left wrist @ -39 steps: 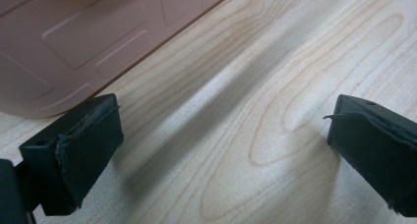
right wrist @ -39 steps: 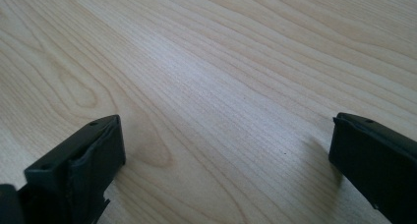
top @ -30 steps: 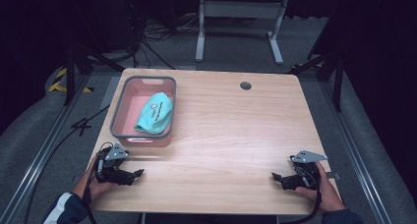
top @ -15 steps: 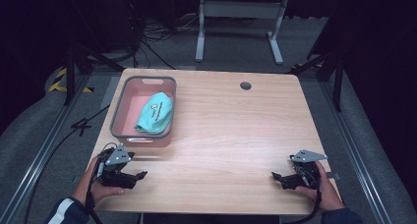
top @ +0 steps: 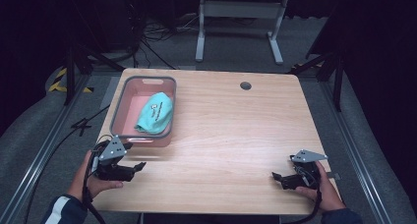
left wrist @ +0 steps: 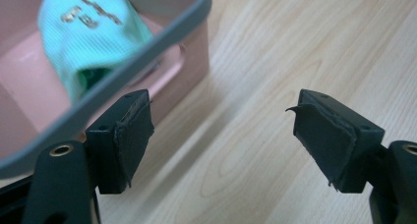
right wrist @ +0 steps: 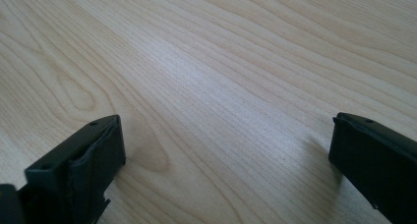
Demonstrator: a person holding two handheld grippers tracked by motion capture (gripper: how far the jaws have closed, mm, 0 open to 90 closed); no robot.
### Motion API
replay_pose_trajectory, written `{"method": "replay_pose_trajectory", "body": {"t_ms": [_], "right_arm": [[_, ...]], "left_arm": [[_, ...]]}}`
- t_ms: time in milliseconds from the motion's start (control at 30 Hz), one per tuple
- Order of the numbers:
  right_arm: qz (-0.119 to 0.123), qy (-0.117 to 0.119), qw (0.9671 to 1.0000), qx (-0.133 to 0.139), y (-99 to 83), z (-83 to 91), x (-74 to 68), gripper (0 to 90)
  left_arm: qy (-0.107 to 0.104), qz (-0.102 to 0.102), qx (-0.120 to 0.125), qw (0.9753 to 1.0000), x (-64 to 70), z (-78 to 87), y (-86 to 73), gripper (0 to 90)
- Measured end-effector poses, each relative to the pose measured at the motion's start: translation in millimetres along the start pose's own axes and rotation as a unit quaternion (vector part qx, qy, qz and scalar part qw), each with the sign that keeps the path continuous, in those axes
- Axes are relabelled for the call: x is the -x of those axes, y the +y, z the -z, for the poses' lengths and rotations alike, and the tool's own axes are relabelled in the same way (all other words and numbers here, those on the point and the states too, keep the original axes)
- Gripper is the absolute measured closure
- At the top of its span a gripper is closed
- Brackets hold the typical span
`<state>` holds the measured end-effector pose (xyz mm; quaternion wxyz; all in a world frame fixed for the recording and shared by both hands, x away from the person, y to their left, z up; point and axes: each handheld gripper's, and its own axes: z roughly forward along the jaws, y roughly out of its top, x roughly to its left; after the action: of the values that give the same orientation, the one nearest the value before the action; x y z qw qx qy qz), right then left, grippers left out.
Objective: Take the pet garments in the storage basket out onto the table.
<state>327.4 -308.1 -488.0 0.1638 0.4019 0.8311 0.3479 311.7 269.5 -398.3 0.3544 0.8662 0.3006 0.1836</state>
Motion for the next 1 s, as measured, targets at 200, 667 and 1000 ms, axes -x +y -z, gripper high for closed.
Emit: {"method": "replay_pose_trajectory", "body": {"t_ms": [200,667,1000], "right_arm": [[0.0,0.0,1.0,0.0,0.0,0.0,0.1,0.6],[0.0,0.0,1.0,0.0,-0.2,0.1,0.0,0.6],[-0.001,-0.001,1.0,0.0,-0.3,0.4,-0.1,0.7]], "left_arm": [[0.01,0.007,0.018,0.9998,-12.8,4.6,18.0,22.3],[0.03,-0.003,-0.01,0.9995,-44.7,-17.2,63.2,20.6],[0.025,0.007,-0.082,0.9963,-72.6,-60.7,89.5,19.3]]}}
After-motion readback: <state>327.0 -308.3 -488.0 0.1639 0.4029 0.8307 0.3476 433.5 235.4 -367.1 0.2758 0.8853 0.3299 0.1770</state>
